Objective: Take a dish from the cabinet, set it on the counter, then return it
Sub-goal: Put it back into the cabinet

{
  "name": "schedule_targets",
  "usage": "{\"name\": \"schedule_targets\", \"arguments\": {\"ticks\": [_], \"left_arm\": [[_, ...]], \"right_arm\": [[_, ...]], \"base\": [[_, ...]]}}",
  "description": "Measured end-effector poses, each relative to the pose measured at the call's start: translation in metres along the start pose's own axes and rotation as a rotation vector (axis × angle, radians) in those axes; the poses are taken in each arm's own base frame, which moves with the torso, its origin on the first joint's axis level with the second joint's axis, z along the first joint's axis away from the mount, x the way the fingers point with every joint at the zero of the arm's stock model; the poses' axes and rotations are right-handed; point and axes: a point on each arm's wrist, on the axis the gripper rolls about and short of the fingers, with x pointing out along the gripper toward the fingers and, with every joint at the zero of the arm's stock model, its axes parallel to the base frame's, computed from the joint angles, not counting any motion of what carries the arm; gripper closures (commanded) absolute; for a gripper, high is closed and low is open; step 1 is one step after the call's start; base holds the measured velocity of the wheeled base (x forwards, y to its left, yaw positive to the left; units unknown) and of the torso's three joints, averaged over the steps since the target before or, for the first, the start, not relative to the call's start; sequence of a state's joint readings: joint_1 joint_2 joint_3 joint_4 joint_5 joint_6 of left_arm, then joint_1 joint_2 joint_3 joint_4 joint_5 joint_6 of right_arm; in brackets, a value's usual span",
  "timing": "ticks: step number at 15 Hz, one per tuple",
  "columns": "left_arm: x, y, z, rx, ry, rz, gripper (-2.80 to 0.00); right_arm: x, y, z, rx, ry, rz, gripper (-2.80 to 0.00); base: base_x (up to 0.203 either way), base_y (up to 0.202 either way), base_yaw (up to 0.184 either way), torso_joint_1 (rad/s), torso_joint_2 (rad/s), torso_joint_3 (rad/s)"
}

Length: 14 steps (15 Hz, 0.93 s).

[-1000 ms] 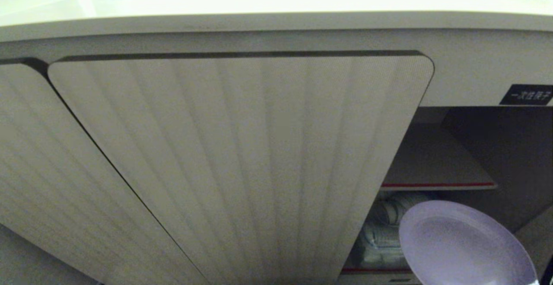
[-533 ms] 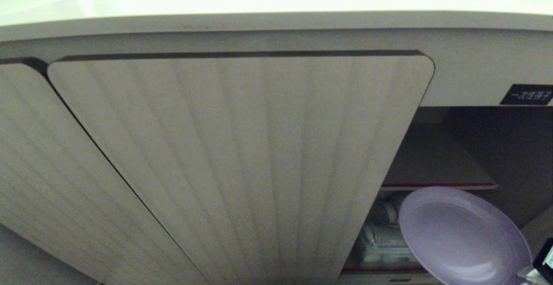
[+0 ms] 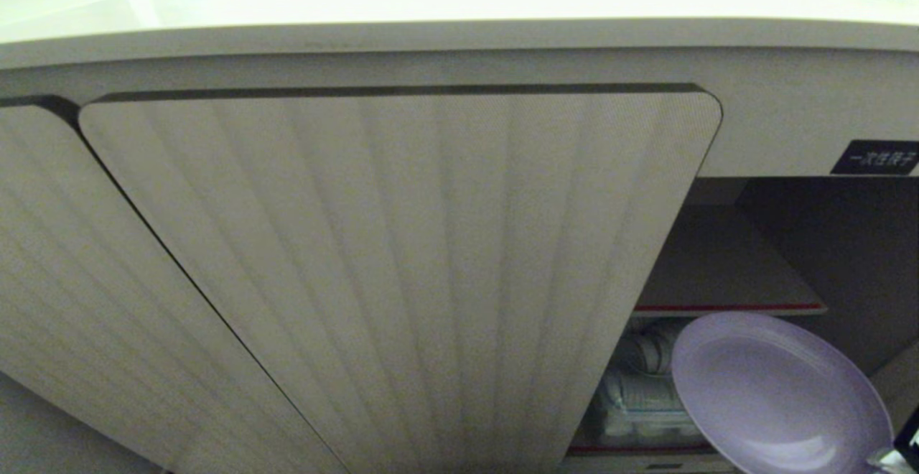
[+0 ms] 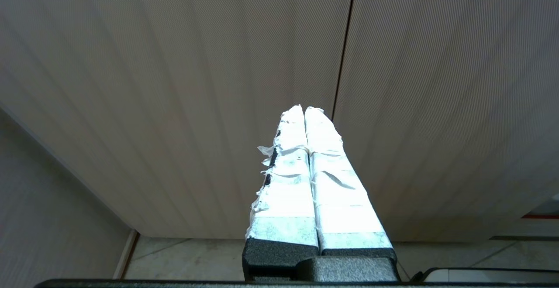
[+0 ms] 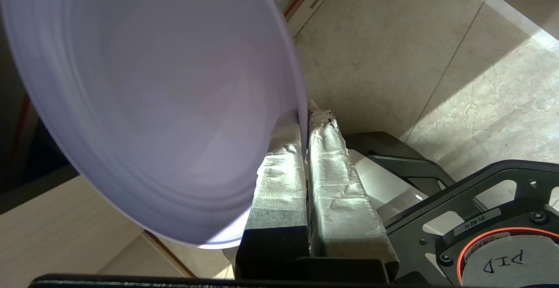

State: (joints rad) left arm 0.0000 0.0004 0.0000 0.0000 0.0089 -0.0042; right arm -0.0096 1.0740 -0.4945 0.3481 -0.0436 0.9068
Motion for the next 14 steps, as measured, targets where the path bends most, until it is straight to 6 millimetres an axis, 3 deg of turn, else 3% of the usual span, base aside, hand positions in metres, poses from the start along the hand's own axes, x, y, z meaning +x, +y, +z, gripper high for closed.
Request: {"name": "schedule_targets", "arguments": {"ticks": [14], "left_arm": [[0.000,0.000,0.000,0.000,0.000,0.000,0.00]], "right_arm": [[0.032,0.020,0.019,0.059,-0.045,0.006,0.00]], "base": [[0.000,0.000,0.000,0.000,0.00,0.000]]}}
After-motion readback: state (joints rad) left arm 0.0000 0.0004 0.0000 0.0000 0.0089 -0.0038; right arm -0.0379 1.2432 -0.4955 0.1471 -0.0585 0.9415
